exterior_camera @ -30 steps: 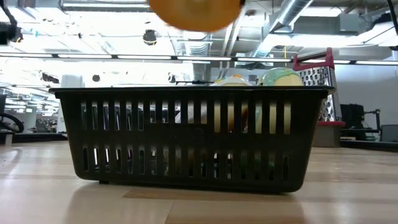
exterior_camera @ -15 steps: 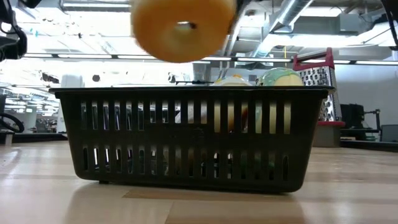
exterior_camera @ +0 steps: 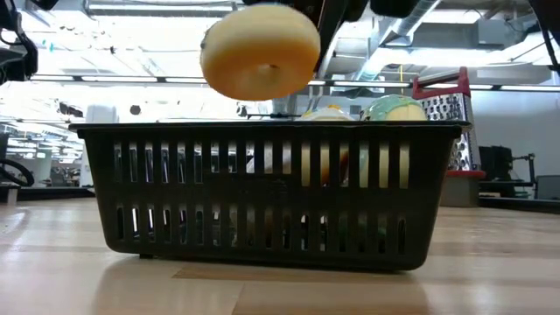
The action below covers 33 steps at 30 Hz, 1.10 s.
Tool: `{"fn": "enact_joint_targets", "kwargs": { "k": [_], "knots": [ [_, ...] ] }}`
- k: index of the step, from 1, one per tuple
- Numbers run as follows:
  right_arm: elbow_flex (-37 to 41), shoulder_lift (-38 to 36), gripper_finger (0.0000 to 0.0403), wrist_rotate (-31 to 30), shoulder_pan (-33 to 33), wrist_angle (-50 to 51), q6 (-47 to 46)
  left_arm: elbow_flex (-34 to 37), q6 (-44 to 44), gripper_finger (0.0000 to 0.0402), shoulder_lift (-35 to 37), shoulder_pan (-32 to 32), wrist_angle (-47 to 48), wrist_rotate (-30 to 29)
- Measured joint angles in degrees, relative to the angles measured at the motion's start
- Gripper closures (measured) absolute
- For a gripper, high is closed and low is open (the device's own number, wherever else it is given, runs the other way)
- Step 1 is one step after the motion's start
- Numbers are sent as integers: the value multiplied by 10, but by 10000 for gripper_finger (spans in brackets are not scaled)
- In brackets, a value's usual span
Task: Pick & Place Food Item
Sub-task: Put the blue donut into the black bin, then put the red popcorn bag into the orange bin
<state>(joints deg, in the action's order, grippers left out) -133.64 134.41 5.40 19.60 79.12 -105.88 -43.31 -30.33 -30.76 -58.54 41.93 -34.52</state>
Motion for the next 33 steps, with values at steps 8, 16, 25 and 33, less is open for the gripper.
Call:
{"fn": "enact_joint_targets", "kwargs": {
  "k": [8,16,25,33],
  "knots": [
    [1,38,275,10,-2,-31,25,0,0,220,0,0,0,0],
    [0,37,275,6,6,-22,21,0,-1,220,0,0,0,0],
    [0,37,254,18,9,-31,45,0,-1,220,0,0,0,0],
    [0,37,217,33,3,-33,54,0,0,220,0,0,0,0]
  ]
}}
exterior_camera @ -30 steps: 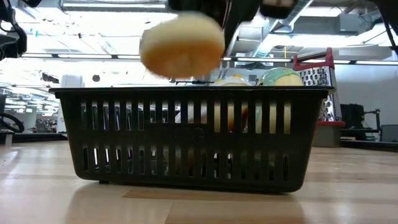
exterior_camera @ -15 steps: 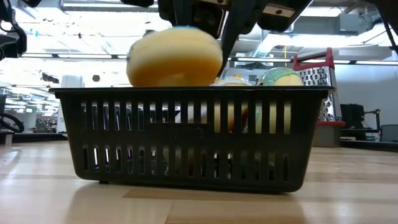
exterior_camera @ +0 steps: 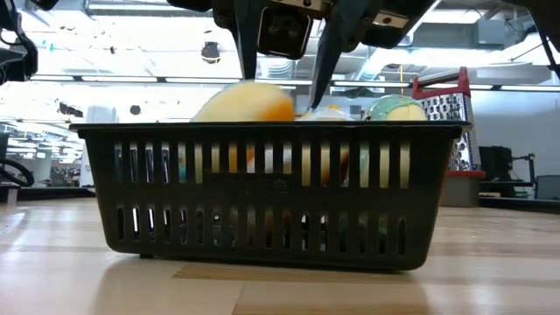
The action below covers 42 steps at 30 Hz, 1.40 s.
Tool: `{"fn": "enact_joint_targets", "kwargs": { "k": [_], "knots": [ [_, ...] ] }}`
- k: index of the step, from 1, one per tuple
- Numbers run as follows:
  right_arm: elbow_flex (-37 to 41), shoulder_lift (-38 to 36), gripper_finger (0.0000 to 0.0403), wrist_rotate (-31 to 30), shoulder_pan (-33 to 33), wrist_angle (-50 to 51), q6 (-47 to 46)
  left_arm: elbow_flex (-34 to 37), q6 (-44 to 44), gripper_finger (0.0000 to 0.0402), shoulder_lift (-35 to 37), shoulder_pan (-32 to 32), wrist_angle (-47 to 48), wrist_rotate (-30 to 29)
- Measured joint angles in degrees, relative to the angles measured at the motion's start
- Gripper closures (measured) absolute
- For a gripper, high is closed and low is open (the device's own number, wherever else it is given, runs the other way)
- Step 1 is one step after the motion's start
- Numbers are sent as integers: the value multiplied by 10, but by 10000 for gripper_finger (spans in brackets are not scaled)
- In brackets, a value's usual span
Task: Pick & Place Food Item
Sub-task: Put the red popcorn bag into the orange bin
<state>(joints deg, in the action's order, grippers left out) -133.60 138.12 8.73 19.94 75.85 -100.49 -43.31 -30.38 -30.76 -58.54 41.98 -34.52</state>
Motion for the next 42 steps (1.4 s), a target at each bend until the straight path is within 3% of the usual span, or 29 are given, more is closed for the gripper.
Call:
{"fn": "enact_joint_targets", "kwargs": {
  "k": [8,13,23,30,36,42],
  "knots": [
    [0,0,219,-13,-5,-17,0,0,1,220,0,0,0,0],
    [0,-1,220,-59,-16,4,-3,0,1,220,0,0,0,0],
    [-1,-53,214,-147,-16,146,38,0,-16,220,0,0,0,-2],
    [81,-141,223,-255,-8,140,83,0,-17,220,-1,12,-5,-94],
    [185,-222,224,-321,-30,85,185,0,-18,220,0,97,-33,-180],
    [306,-334,229,-391,-61,-31,318,0,-12,220,-17,274,-133,-137]
  ]
}}
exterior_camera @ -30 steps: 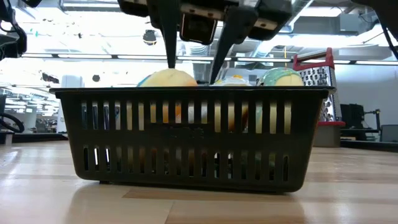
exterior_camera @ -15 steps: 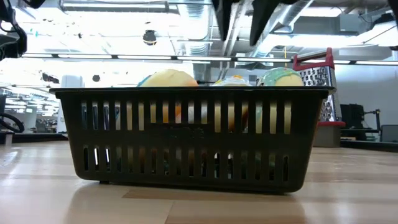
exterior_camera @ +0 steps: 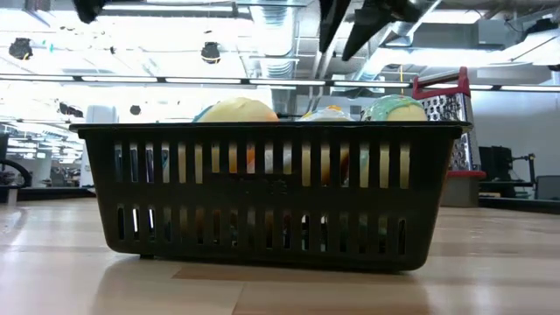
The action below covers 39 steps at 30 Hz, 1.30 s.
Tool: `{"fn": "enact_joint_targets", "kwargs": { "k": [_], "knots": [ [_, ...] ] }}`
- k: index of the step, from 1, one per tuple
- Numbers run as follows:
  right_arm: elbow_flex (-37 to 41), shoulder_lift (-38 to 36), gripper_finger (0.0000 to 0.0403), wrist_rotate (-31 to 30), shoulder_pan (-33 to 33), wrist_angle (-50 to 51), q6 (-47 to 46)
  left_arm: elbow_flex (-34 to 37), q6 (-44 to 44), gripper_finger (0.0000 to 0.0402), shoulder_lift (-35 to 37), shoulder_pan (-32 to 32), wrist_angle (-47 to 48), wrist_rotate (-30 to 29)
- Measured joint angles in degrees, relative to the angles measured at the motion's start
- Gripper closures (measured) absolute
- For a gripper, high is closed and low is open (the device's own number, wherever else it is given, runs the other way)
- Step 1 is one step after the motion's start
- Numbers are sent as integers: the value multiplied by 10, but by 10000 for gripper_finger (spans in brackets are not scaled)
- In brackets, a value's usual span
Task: Pick & Place Food Item
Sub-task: Put the red popcorn bag into the orange bin
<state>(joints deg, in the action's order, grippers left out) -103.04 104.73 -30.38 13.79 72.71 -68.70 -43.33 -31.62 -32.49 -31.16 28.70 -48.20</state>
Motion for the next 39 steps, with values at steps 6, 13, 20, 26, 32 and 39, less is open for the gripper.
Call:
{"fn": "enact_joint_targets", "kwargs": {
  "k": [6,13,20,26,32,39],
  "knots": [
    [125,-126,235,-14,-21,-133,85,-16,26,225,-95,220,-13,210],
    [224,-246,239,-10,-5,-195,101,-102,175,246,-266,371,298,274],
    [257,-295,239,-34,35,-198,69,-89,268,229,-363,425,322,182],
    [257,-298,239,-41,46,-208,67,-87,385,189,-447,530,301,159],
    [257,-298,239,-41,46,-212,51,-87,318,173,-454,694,244,279],
    [257,-298,239,-46,54,-225,37,-72,27,200,-393,815,205,408]
  ]
}}
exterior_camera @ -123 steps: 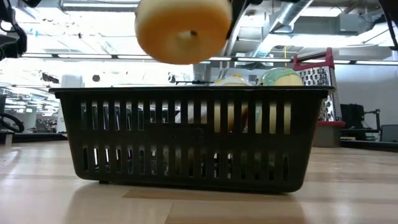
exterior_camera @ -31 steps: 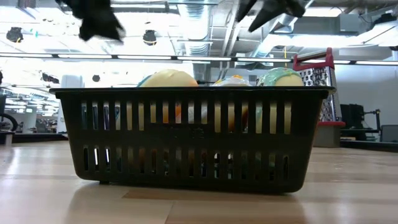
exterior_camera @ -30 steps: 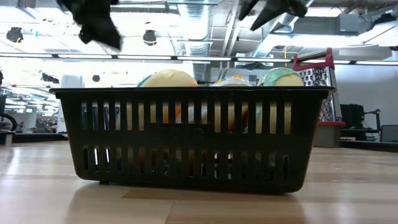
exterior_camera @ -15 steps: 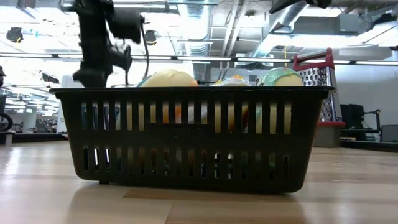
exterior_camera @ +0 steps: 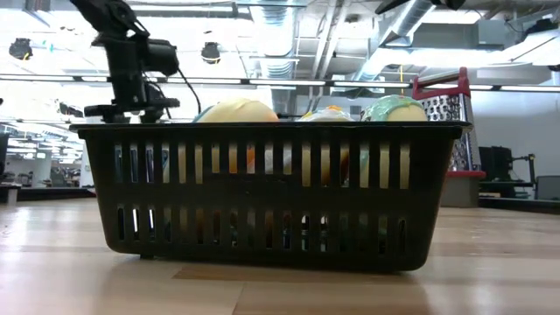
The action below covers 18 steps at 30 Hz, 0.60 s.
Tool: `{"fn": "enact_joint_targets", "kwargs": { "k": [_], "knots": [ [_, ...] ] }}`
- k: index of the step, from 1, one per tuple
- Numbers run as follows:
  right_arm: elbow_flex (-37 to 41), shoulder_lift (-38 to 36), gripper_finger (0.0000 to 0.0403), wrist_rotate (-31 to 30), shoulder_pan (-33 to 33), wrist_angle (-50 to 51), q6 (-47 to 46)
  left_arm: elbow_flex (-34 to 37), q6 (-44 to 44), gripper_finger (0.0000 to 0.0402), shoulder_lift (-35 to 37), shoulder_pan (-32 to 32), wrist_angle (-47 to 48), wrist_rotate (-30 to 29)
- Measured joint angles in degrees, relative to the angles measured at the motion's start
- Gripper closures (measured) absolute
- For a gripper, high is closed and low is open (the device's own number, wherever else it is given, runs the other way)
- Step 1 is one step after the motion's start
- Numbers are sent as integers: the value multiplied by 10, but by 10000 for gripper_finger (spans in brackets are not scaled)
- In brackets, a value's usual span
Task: Pick & Place Food Item
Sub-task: Put the red popcorn bag into the orange bin
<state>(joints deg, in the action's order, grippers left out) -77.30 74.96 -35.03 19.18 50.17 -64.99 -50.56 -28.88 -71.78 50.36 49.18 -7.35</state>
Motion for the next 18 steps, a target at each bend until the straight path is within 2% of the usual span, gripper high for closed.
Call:
{"fn": "enact_joint_targets", "kwargs": {
  "k": [2,6,8,10,13,18],
  "knots": [
    [0,0,239,-1,0,0,0,25,-132,208,28,6,-34,28],
    [0,0,239,-13,2,0,2,105,-420,218,93,-15,-117,21],
    [0,0,239,-18,3,0,3,154,-543,221,124,-34,-180,-7],
    [0,0,239,-23,5,0,3,198,-649,224,154,-51,-252,-62],
    [0,0,239,-23,11,0,5,249,-730,230,175,-67,-344,-133],
    [0,0,239,-21,24,-1,1,286,-803,237,166,-88,-381,-149]
  ]
}}
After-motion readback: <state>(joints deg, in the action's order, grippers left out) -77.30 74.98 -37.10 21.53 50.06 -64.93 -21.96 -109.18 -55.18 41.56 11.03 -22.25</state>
